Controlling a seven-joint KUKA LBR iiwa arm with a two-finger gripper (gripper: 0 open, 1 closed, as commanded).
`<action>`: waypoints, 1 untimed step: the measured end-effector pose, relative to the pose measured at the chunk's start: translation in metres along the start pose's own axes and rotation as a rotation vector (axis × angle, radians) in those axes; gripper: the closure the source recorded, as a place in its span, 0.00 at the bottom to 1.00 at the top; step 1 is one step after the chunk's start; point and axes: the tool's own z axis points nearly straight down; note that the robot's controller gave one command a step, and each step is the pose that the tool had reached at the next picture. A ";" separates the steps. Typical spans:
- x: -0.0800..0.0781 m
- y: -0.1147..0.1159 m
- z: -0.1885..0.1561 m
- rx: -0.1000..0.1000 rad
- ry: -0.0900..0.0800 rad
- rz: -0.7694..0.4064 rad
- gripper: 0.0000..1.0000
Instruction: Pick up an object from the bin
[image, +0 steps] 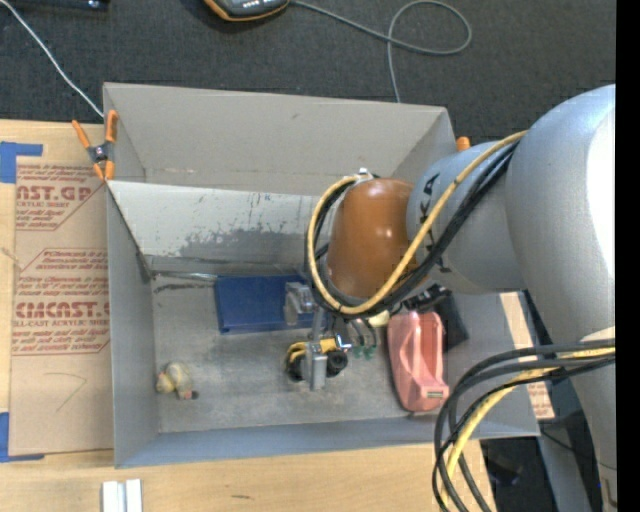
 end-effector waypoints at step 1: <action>-0.004 -0.016 0.001 -0.004 0.004 -0.034 0.00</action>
Offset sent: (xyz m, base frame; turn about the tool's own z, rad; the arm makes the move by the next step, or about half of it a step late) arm -0.0028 -0.0281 -0.0045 0.0442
